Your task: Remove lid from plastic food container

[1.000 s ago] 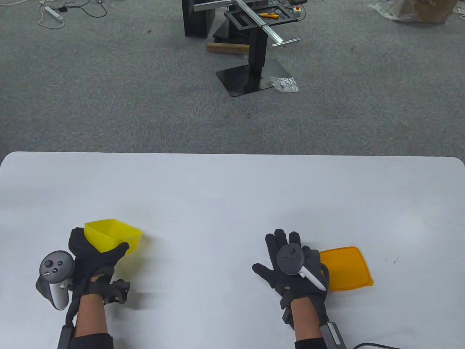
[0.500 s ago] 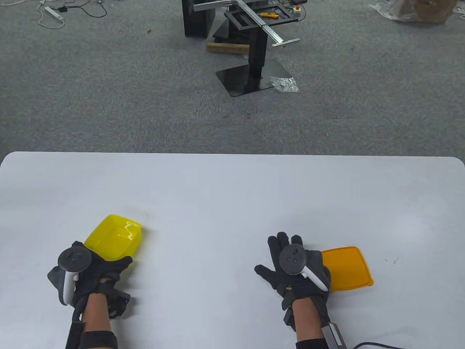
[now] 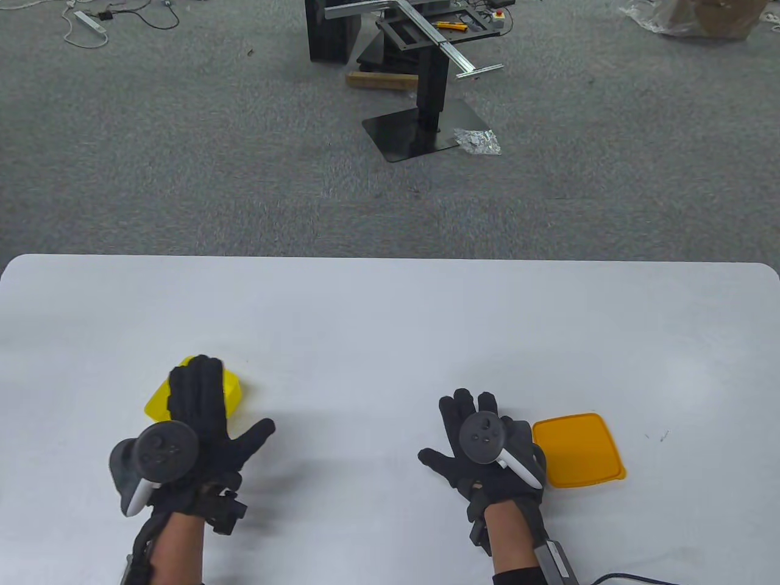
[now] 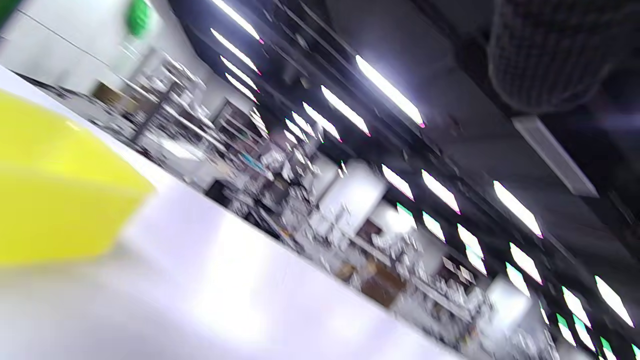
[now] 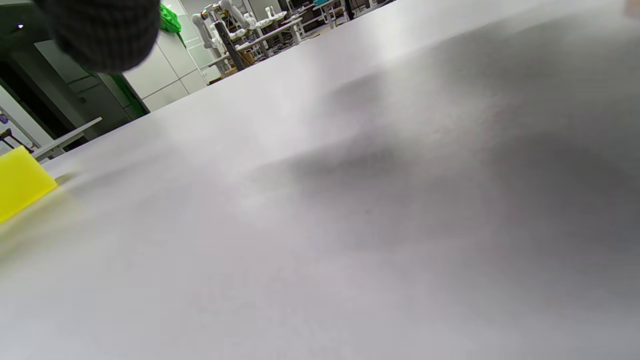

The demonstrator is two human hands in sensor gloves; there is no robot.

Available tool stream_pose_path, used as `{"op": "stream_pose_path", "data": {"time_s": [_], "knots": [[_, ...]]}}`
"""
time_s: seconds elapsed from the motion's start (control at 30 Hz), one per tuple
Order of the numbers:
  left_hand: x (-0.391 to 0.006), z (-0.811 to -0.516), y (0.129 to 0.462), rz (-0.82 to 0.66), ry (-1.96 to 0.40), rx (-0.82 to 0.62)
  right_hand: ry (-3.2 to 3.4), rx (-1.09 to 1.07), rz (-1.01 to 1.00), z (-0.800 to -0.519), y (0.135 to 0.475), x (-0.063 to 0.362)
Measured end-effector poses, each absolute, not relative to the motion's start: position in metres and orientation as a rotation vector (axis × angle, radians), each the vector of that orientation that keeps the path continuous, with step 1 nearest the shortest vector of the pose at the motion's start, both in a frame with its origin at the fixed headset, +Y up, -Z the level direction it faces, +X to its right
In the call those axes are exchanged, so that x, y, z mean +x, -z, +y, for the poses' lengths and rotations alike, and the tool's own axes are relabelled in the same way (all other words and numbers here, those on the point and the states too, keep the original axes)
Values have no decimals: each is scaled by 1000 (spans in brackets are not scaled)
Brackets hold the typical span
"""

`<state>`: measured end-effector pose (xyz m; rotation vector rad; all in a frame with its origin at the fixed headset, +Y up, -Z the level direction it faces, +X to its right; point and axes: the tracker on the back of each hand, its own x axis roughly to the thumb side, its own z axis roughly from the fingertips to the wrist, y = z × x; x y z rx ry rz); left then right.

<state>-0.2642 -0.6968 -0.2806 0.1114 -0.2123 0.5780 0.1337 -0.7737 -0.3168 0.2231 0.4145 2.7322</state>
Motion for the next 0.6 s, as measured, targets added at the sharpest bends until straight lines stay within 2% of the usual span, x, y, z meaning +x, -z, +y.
{"op": "stream_pose_path", "data": {"time_s": [0.1, 0.23, 0.37, 0.6], "knots": [[-227, -727, 302, -279, -384, -136, -2742, 260, 398, -774, 316, 127], [-202, -763, 321, -276, -235, -296, -2772, 283, 431, -779, 318, 119], [-192, -774, 318, -287, -195, -318, -2808, 273, 470, -784, 322, 114], [-192, -775, 315, -296, -176, -313, -2831, 290, 460, -783, 321, 109]]}}
